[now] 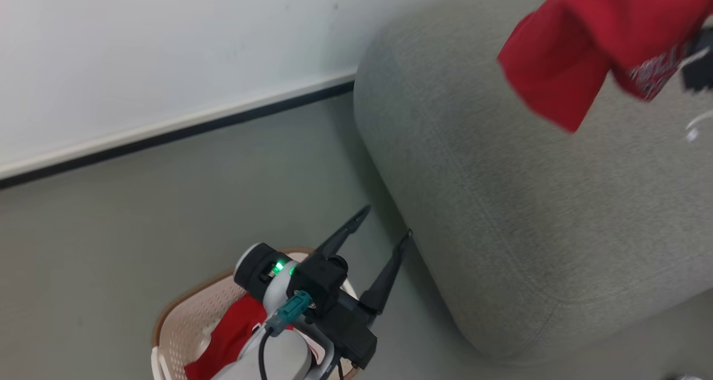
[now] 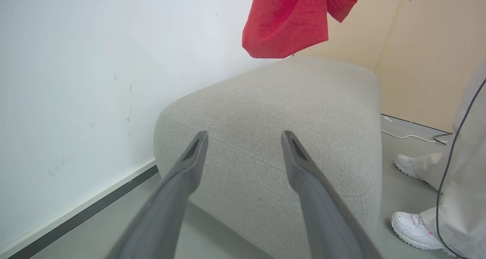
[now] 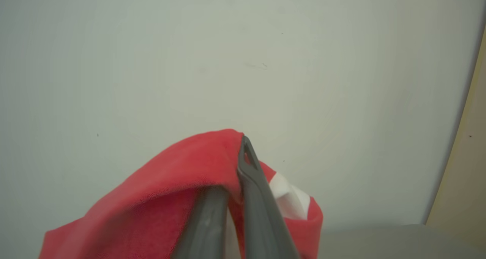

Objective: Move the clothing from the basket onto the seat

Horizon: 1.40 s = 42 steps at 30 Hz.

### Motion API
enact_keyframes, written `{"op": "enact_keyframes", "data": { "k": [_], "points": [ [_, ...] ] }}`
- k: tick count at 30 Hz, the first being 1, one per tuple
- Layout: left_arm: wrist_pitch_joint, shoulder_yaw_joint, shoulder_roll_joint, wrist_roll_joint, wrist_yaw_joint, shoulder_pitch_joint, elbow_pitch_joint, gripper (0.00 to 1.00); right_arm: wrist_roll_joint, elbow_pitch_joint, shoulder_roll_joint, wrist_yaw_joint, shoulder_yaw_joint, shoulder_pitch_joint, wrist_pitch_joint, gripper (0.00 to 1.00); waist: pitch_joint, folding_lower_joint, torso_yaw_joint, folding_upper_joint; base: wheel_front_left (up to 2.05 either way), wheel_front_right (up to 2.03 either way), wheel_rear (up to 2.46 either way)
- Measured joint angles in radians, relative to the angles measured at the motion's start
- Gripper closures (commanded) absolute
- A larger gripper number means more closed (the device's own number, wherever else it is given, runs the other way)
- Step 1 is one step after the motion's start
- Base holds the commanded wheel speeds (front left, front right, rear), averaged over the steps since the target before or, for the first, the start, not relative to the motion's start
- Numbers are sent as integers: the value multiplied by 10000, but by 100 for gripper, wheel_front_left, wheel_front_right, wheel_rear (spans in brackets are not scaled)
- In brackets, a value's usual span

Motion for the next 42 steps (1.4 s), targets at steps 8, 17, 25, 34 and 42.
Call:
{"op": "enact_keyframes", "data": {
  "k": [8, 17, 25, 34, 42],
  "points": [
    [10, 203, 581, 359, 159, -153, -748, 0, 125, 1135, -341, 100, -293, -1738, 205, 100, 1010, 0, 561, 0, 0, 0, 0],
    [291, 359, 825, 706, 247, -671, -1465, 0, 94, 2291, -629, 178, -249, -2769, 372, 100, 2241, 0, 976, 1, 0, 0, 0],
    [637, 602, 1147, 1141, 297, -1250, -2006, 0, 17, 3053, -757, 178, -303, -3194, 293, 100, 3340, 0, 1062, 1, 0, 0, 0],
    [1106, 848, 1584, 1482, 337, -1605, -2502, 0, 107, 3824, -353, 222, -328, -3252, 58, 100, 4535, 0, 886, 1, 0, 0, 0],
    [1304, 959, 1783, 1864, 349, -1925, -2573, 0, 140, 4424, 190, 253, -270, -3212, -173, 81, 5456, -1, 567, 1, 0, 0, 0]
  ]
}}
